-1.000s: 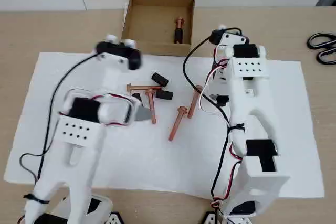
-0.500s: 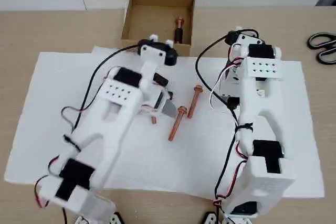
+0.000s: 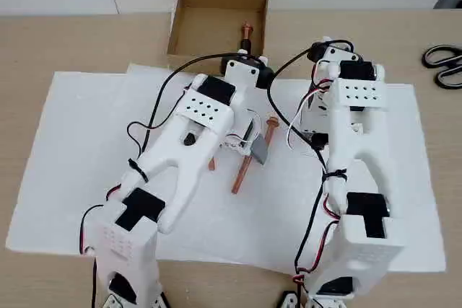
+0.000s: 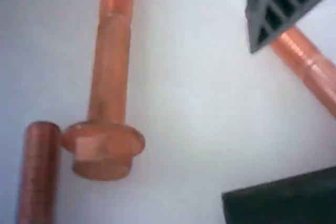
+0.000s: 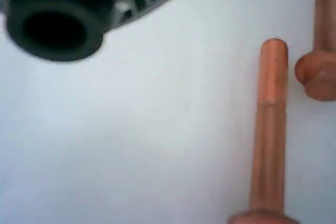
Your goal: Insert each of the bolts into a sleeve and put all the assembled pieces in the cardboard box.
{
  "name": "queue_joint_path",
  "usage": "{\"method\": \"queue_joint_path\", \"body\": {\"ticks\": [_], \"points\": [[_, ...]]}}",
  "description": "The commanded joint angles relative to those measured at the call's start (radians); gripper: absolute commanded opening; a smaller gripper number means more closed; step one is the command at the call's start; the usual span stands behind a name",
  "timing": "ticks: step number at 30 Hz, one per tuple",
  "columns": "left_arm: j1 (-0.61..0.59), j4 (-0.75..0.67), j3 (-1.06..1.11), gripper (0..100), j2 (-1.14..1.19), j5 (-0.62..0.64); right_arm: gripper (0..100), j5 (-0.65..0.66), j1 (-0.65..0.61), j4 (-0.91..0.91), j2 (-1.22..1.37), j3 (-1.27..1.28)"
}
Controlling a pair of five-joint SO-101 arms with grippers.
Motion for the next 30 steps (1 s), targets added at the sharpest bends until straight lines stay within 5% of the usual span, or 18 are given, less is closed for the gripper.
{"method": "queue_joint_path", "body": {"ticks": [1, 21, 30], "points": [[0.006, 0.009, -0.044, 33, -0.002, 0.014, 0.4, 0.0, 0.007, -0.019, -0.068, -0.009], [0.008, -0.08, 0.005, 33, 0.104, 0.02, 0.4, 0.0, 0.01, -0.016, -0.068, -0.009], [0.005, -0.097, 0.007, 24, 0.106, 0.02, 0.4, 0.0, 0.01, -0.012, -0.068, -0.009]]}}
